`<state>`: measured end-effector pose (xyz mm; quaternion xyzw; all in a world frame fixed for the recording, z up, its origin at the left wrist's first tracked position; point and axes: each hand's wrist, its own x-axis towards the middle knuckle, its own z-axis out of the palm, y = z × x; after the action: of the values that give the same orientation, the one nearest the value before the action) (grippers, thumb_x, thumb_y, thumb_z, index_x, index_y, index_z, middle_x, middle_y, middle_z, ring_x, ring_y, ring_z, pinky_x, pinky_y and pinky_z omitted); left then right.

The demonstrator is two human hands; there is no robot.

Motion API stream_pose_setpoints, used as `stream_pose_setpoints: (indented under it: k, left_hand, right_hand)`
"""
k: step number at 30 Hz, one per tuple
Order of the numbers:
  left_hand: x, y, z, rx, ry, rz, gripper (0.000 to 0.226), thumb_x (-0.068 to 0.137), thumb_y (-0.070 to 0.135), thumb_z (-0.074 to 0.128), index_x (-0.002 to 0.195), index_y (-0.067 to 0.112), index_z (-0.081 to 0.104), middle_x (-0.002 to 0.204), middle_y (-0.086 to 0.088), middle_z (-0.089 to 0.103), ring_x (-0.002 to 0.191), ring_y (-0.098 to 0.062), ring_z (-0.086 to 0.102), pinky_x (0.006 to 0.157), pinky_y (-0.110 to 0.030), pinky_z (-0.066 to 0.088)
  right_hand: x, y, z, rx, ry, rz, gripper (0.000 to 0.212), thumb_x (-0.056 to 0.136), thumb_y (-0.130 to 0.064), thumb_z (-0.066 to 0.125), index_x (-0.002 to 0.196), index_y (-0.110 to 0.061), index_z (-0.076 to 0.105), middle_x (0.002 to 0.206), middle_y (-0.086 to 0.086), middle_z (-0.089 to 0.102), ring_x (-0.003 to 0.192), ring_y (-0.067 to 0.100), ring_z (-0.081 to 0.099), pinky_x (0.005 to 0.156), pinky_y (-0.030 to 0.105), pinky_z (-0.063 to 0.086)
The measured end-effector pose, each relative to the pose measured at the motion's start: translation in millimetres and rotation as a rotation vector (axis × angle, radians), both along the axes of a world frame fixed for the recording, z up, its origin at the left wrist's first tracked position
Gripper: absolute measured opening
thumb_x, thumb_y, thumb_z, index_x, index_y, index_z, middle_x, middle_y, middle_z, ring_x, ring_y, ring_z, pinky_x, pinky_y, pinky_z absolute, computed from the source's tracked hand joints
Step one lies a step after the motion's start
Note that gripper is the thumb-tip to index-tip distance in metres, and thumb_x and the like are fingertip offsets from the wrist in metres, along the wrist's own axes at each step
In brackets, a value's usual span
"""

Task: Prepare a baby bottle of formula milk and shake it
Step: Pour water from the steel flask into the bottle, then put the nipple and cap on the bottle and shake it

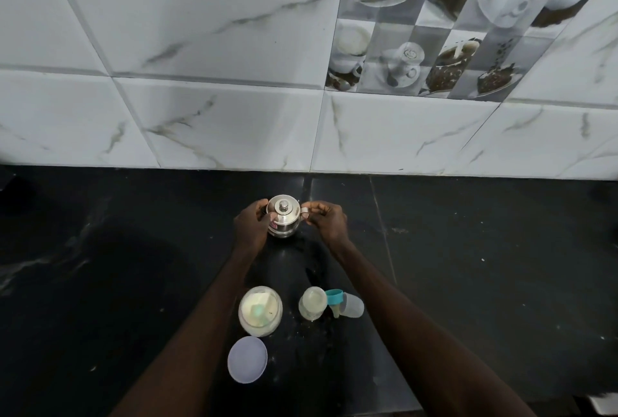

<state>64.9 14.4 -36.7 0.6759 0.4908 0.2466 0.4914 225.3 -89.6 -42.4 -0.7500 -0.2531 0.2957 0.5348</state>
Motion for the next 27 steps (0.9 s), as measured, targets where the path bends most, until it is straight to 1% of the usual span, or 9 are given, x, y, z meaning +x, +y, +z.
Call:
stream_pose_setpoints:
  k: [4,9,14,18,20,22,23,25,27]
  left_hand:
    - [3.8,11.3,-2.4,0.036,0.03,0.008,0.04,0.089,0.005,0.072,0.129,0.005,0.067,0.123,-0.012,0.073,0.113,-0.023,0.068,0.096,-0.022,0.044]
    - [8.7,24.5,-10.7,0.063,0.04,0.011,0.038,0.088,0.006,0.072,0.126,0.007,0.07,0.12,-0.012,0.074,0.113,-0.025,0.069,0.103,-0.032,0.049]
    - [14.7,32.7,-11.6,0.065,0.028,0.03,0.039,0.087,0.005,0.073,0.126,0.006,0.07,0.121,-0.012,0.074,0.112,-0.025,0.069,0.097,-0.024,0.045]
    - [15.6,30.8,-19.0,0.039,0.015,0.024,0.039,0.087,0.004,0.074,0.126,0.005,0.069,0.121,-0.012,0.074,0.111,-0.025,0.069,0.096,-0.025,0.046]
    - [17.4,30.5,-27.3,0.032,0.013,0.008,0.041,0.087,0.005,0.074,0.128,0.005,0.068,0.122,-0.012,0.073,0.112,-0.024,0.069,0.1,-0.028,0.049]
    - [17.6,32.9,-29.1,0.04,0.008,0.005,0.042,0.087,0.006,0.075,0.128,0.005,0.068,0.122,-0.012,0.073,0.113,-0.025,0.07,0.103,-0.035,0.051]
    - [18.2,36.3,-28.6,0.041,0.002,0.008,0.042,0.087,0.007,0.075,0.128,0.005,0.068,0.122,-0.013,0.073,0.113,-0.025,0.07,0.104,-0.037,0.051]
    - [18.0,39.5,-29.3,0.03,0.004,0.009,0.043,0.088,0.007,0.074,0.13,0.005,0.067,0.124,-0.012,0.072,0.115,-0.025,0.069,0.105,-0.035,0.05]
    - [16.3,38.8,-28.9,-0.018,-0.016,-0.009,0.047,0.09,0.008,0.074,0.136,0.005,0.062,0.131,-0.012,0.069,0.119,-0.023,0.067,0.104,-0.028,0.048]
  right_hand:
    - [1.8,15.7,-10.7,-0.034,-0.022,0.01,0.03,0.082,0.007,0.071,0.087,-0.022,0.08,0.086,0.003,0.081,0.083,0.015,0.075,0.087,0.045,0.063]
    - [8.4,29.2,-23.4,-0.064,-0.045,-0.003,0.036,0.081,0.003,0.071,0.078,-0.032,0.078,0.084,-0.004,0.08,0.089,0.018,0.078,0.09,0.047,0.062]
    - [9.0,39.1,-12.8,-0.07,-0.056,-0.012,0.037,0.083,0.008,0.067,0.081,-0.027,0.076,0.081,-0.003,0.079,0.077,0.008,0.072,0.086,0.037,0.062]
    - [12.2,36.6,-19.8,-0.111,-0.063,-0.006,0.032,0.082,0.004,0.069,0.085,-0.026,0.078,0.084,-0.002,0.08,0.08,0.006,0.073,0.088,0.036,0.062]
    - [11.6,32.6,-20.7,-0.145,-0.08,-0.013,0.031,0.082,0.005,0.069,0.087,-0.024,0.078,0.081,-0.004,0.079,0.076,-0.001,0.07,0.084,0.026,0.061]
    - [10.7,31.3,-12.7,-0.142,-0.093,0.011,0.028,0.083,0.006,0.069,0.091,-0.019,0.079,0.078,-0.008,0.076,0.069,-0.011,0.065,0.074,0.011,0.054]
    - [11.0,33.0,-6.5,-0.128,-0.087,0.023,0.026,0.084,0.006,0.068,0.094,-0.016,0.079,0.08,-0.008,0.076,0.068,-0.013,0.064,0.073,0.009,0.052]
    - [10.6,31.7,0.4,-0.142,-0.077,0.048,0.026,0.087,0.0,0.07,0.105,-0.016,0.078,0.092,-0.005,0.078,0.079,-0.007,0.067,0.08,0.015,0.054]
    - [11.4,22.9,0.6,-0.162,0.009,0.081,0.039,0.091,-0.006,0.07,0.129,-0.016,0.067,0.117,0.0,0.073,0.1,0.007,0.069,0.088,0.026,0.059]
